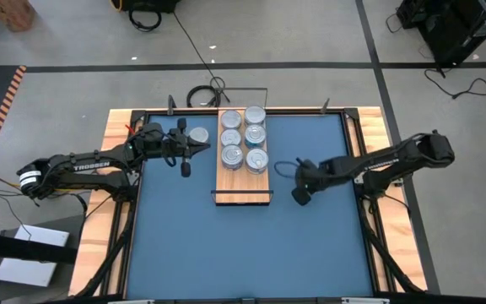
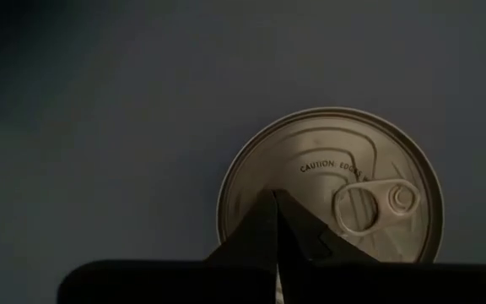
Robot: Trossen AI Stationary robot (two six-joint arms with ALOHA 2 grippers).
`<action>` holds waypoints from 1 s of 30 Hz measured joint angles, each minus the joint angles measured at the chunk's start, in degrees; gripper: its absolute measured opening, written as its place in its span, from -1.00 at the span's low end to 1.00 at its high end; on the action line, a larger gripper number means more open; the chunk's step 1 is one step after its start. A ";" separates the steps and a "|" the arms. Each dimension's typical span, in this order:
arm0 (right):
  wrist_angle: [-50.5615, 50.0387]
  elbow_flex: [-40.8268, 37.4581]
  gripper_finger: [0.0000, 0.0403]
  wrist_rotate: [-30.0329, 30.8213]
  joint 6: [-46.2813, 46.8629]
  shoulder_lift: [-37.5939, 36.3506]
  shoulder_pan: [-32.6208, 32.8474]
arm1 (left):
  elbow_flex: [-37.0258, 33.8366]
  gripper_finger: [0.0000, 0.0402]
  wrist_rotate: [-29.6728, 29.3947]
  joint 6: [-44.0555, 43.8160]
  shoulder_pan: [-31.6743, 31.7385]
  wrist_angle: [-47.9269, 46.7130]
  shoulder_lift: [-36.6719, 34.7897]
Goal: Stack canned seafood by type on shelf
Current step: Stack the yellow blue tuna can on top of the other yellow blue tuna can on the shelf
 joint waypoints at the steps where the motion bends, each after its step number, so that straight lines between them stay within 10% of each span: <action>1: 0.09 0.00 -0.99 -0.20 1.25 0.00 1.85 | 0.00 -0.99 0.00 0.00 0.00 0.00 -0.04; 12: -3.61 6.89 -0.94 2.61 6.47 0.20 14.91 | 0.01 -0.99 0.00 0.00 -0.11 0.46 -0.37; 23: -29.08 13.16 -0.98 7.37 5.96 0.11 10.73 | 0.02 -0.99 0.01 -0.01 -0.11 0.44 -0.37; 30: -22.73 6.93 -0.99 2.46 2.81 0.11 6.72 | 0.02 -0.99 0.02 -0.02 -0.11 0.42 -0.37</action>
